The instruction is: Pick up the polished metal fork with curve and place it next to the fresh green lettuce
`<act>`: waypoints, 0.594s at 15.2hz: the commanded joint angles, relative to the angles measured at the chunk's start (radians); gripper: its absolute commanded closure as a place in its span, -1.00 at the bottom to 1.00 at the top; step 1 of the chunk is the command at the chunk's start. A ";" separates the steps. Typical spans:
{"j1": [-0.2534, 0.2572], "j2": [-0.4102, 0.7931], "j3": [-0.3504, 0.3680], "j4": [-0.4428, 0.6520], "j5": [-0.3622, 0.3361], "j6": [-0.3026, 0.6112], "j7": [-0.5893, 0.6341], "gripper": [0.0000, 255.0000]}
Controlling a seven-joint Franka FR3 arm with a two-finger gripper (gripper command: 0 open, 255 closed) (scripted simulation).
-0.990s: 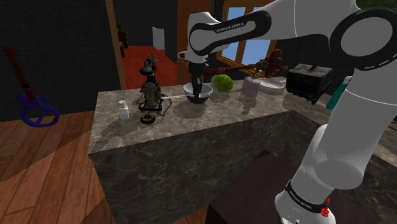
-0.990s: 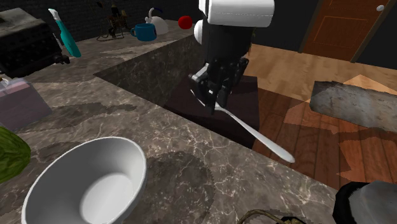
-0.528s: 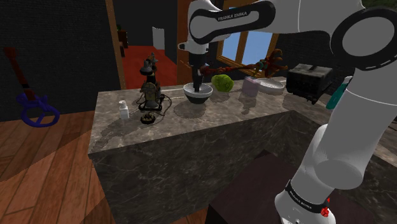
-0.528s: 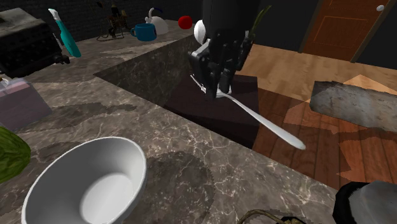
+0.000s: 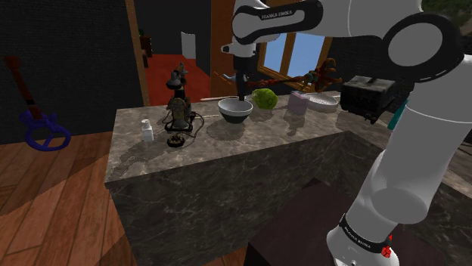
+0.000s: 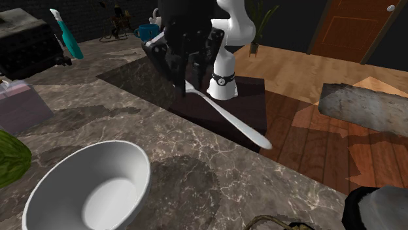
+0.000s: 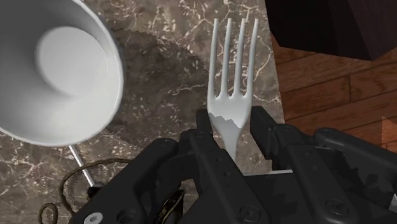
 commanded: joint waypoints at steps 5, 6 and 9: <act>-0.077 0.114 -0.059 0.137 0.022 -0.019 -0.139 1.00; -0.091 0.135 -0.067 0.165 0.028 -0.025 -0.161 1.00; -0.135 0.206 -0.089 0.261 0.046 -0.049 -0.227 1.00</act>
